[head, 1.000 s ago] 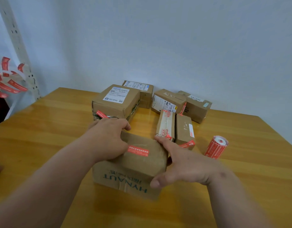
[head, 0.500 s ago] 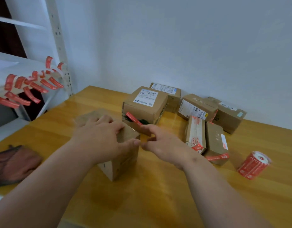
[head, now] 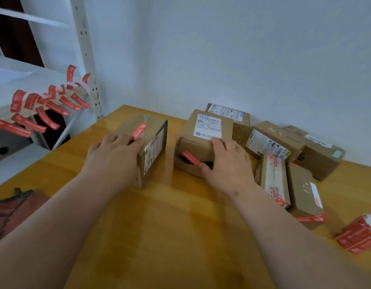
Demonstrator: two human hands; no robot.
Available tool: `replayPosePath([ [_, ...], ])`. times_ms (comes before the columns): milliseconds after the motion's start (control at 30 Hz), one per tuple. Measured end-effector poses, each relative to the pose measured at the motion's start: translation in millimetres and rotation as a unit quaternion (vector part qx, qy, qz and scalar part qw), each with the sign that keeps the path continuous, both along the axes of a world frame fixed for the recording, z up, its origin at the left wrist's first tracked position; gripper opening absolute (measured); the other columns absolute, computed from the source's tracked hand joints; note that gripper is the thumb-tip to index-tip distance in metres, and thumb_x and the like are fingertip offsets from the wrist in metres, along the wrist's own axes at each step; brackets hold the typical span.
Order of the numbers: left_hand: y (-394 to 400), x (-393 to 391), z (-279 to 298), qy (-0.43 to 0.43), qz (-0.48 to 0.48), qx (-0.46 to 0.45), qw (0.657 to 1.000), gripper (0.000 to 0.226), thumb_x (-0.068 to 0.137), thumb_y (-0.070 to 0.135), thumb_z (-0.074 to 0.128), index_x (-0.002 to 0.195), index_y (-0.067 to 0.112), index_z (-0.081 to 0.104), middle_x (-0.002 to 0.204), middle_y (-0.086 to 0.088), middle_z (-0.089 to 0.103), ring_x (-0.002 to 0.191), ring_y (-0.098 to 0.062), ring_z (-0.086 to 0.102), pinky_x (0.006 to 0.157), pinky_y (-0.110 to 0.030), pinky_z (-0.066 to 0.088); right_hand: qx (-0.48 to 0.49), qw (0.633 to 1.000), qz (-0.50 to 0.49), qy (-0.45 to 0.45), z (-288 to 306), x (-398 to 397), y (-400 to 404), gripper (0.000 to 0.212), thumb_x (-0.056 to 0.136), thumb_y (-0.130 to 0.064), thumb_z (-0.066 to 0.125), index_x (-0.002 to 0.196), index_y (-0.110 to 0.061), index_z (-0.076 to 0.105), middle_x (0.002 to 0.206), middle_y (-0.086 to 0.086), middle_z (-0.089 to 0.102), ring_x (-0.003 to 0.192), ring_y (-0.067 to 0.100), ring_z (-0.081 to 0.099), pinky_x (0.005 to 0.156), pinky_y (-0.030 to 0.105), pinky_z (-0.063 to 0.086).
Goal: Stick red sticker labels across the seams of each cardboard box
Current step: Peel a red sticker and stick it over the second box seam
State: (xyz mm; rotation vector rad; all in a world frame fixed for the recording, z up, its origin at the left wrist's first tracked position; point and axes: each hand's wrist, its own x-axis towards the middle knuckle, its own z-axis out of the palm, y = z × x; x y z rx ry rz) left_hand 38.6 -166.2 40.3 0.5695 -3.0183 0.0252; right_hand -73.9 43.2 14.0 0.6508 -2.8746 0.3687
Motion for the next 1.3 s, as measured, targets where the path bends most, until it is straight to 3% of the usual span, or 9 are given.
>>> replayPosePath([
  [200,21.0,-42.7,-4.1,0.087,-0.056,0.091,0.991,0.069,0.093,0.015,0.046,0.154,0.028,0.016,0.162,0.006,0.006,0.149,-0.019,-0.003,0.120,-0.047,0.001,-0.078,0.996,-0.029,-0.021,4.3,0.5,26.2,0.056,0.089,-0.061,0.047,0.133,-0.028,0.044,0.134,0.000,0.038,0.116,0.023,0.050,0.099,0.042,0.046],
  [367,75.5,-43.5,-8.4,0.126,-0.131,0.309,0.933,0.061,0.097,0.014,0.050,0.152,0.025,0.027,0.155,0.004,0.033,0.135,-0.014,0.038,0.111,-0.033,0.033,-0.126,0.990,0.004,-0.069,1.9,4.1,40.8,0.044,0.096,-0.031,0.049,0.140,-0.028,0.041,0.147,-0.001,0.027,0.131,0.023,0.039,0.105,0.031,0.036],
  [467,89.9,-40.0,-20.4,0.071,-0.108,0.417,0.900,0.066,0.100,0.022,0.049,0.154,0.038,0.014,0.149,0.002,0.040,0.099,-0.003,0.052,0.080,-0.020,0.046,-0.137,0.986,0.008,-0.092,1.6,13.9,46.7,0.046,0.098,-0.021,0.048,0.142,-0.031,0.038,0.156,-0.004,0.016,0.140,0.020,0.028,0.106,0.026,0.030],
  [567,91.7,-32.9,-29.6,0.116,-0.104,0.401,0.903,0.061,0.099,0.026,0.050,0.152,0.039,0.022,0.150,0.005,0.037,0.118,-0.010,0.047,0.095,-0.027,0.042,-0.168,0.980,0.008,-0.102,1.5,25.5,54.3,0.044,0.098,-0.015,0.047,0.140,-0.030,0.044,0.156,-0.004,0.019,0.141,0.020,0.027,0.115,0.034,0.030],
  [667,94.7,-21.7,-32.9,0.150,-0.113,0.383,0.905,0.051,0.099,0.033,0.050,0.148,0.037,0.035,0.139,0.008,0.040,0.107,-0.006,0.047,0.084,-0.020,0.038,-0.205,0.975,0.008,-0.084,0.6,37.2,63.5,0.036,0.099,-0.019,0.046,0.132,-0.030,0.052,0.149,-0.008,0.032,0.132,0.019,0.038,0.107,0.041,0.040],
  [767,99.2,-10.4,-30.5,0.188,-0.114,0.375,0.901,0.045,0.097,0.038,0.050,0.142,0.040,0.042,0.128,0.012,0.042,0.096,-0.005,0.051,0.070,-0.013,0.038,-0.229,0.972,0.006,-0.055,6.2,46.4,74.9,0.030,0.100,-0.028,0.047,0.129,-0.030,0.055,0.140,-0.012,0.041,0.124,0.013,0.042,0.103,0.032,0.041],
  [867,105.9,-0.5,-25.0,0.210,-0.117,0.371,0.897,0.043,0.096,0.041,0.051,0.139,0.040,0.046,0.129,0.014,0.040,0.095,-0.005,0.053,0.076,-0.018,0.046,-0.247,0.968,0.012,-0.043,14.1,55.1,86.2,0.029,0.100,-0.031,0.047,0.127,-0.030,0.055,0.132,-0.015,0.045,0.120,0.006,0.041,0.097,0.021,0.034],
  [1000,114.1,9.9,-14.4,0.237,-0.134,0.359,0.893,0.040,0.094,0.043,0.052,0.134,0.037,0.051,0.127,0.018,0.039,0.090,-0.006,0.055,0.086,-0.033,0.054,-0.279,0.960,0.002,-0.021,28.0,64.5,95.4,0.026,0.099,-0.034,0.049,0.123,-0.028,0.056,0.120,-0.016,0.045,0.112,0.003,0.043,0.093,0.021,0.034],
  [1300,124.9,18.0,-19.2,0.236,-0.170,0.305,0.907,0.035,0.092,0.045,0.055,0.126,0.036,0.054,0.135,0.021,0.041,0.086,-0.004,0.057,0.075,-0.022,0.051,-0.264,0.964,0.001,-0.028,24.6,73.6,110.4,0.026,0.097,-0.033,0.053,0.122,-0.027,0.055,0.125,-0.014,0.046,0.110,0.000,0.041,0.087,0.017,0.032],
])
